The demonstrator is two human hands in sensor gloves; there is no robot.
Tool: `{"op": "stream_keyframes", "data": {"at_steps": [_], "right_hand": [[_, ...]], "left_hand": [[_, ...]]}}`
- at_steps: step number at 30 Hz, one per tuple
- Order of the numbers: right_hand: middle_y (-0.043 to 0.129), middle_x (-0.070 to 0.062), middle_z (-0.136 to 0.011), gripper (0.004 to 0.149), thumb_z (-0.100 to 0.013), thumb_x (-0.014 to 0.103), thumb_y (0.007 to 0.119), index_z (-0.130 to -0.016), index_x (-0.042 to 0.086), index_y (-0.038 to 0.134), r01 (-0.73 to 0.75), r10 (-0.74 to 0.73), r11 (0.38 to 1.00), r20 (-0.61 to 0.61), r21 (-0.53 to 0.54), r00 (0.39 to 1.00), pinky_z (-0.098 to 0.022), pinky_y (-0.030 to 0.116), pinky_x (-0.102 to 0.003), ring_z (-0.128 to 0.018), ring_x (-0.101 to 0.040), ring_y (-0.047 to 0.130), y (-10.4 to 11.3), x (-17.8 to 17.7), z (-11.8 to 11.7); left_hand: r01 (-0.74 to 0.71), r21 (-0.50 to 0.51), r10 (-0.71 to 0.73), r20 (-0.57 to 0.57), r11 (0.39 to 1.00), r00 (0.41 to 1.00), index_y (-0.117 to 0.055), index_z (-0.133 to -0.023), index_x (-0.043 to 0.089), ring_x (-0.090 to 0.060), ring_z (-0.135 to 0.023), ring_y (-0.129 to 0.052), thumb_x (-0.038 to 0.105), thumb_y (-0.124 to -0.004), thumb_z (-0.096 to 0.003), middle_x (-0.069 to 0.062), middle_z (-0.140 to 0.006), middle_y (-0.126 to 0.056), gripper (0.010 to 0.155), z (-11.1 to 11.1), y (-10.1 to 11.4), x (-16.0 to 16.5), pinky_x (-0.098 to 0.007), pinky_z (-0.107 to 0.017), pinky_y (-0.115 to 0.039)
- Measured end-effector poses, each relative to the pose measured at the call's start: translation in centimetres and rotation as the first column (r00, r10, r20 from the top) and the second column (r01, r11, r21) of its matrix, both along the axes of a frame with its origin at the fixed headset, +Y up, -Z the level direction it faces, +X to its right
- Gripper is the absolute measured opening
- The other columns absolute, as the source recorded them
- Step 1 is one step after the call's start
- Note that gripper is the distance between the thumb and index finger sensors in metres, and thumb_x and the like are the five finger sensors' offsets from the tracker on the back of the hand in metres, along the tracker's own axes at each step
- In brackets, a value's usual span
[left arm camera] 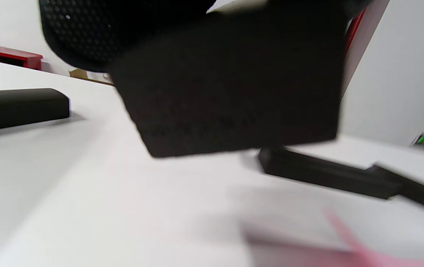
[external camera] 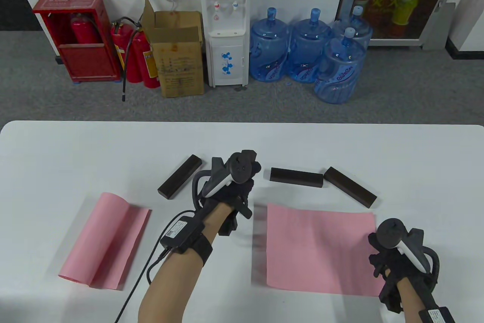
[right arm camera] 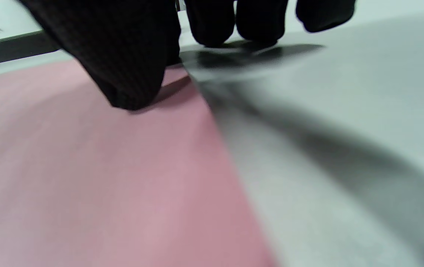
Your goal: Unroll papers and secure with paperweights
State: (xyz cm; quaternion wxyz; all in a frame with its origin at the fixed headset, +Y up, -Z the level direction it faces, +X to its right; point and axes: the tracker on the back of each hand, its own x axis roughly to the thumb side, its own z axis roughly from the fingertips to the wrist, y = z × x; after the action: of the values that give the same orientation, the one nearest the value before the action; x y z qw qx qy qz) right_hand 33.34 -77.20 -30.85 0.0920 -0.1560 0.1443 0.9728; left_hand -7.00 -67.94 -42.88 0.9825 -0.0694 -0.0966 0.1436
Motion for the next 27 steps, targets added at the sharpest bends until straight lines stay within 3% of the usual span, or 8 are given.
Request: {"op": "stream_keyframes", "data": {"at_steps": [6,12,19,27], "right_hand": [[0.045,-0.009,-0.112,0.059,-0.04,0.033,0.088,-0.097,0.028,0.071,0.002,-0.002,1.0,-0.003,0.011,1.0,-0.074,0.048,-0.063,-0.105,-0.042,0.049,-0.1,0.1,0.1],[0.045,-0.008,-0.112,0.059,-0.04,0.033,0.088,-0.096,0.028,0.072,0.025,-0.025,1.0,0.001,0.014,1.0,-0.074,0.048,-0.063,-0.105,-0.041,0.048,-0.1,0.3,0.1],[0.045,-0.008,-0.111,0.059,-0.04,0.033,0.088,-0.096,0.028,0.072,0.025,-0.025,1.0,-0.001,0.016,1.0,-0.074,0.048,-0.063,-0.105,-0.042,0.048,-0.2,0.3,0.1],[0.045,-0.008,-0.111,0.059,-0.04,0.033,0.088,-0.096,0.028,0.072,0.024,-0.024,1.0,-0.002,0.015,1.0,-0.074,0.048,-0.063,-0.105,-0.042,0.048,-0.2,0.3,0.1]], "left_hand": [[0.027,0.005,-0.027,0.087,1.0,0.996,-0.06,-0.104,0.054,-0.028,-0.056,-0.102,0.057,-0.071,-0.0478,-0.019,-0.09,-0.087,0.058,5.2,0.9,2.6,-0.053,-0.05,-0.082],[0.195,-0.01,-0.191,0.166,0.981,0.967,-0.061,-0.104,0.053,-0.026,-0.049,-0.103,0.061,-0.07,-0.0465,-0.017,-0.084,-0.092,0.059,8.8,-1.1,7.2,-0.051,-0.048,-0.082],[0.429,-0.02,-0.419,0.174,0.903,0.891,-0.06,-0.105,0.052,-0.024,-0.045,-0.102,0.064,-0.068,-0.046,-0.015,-0.08,-0.095,0.06,9.9,-5.0,10.6,-0.05,-0.047,-0.083],[0.558,-0.082,-0.54,0.166,0.826,0.825,-0.059,-0.105,0.053,-0.025,-0.047,-0.1,0.063,-0.066,-0.0471,-0.015,-0.081,-0.094,0.059,9.3,-7.9,11.0,-0.05,-0.048,-0.081]]}}
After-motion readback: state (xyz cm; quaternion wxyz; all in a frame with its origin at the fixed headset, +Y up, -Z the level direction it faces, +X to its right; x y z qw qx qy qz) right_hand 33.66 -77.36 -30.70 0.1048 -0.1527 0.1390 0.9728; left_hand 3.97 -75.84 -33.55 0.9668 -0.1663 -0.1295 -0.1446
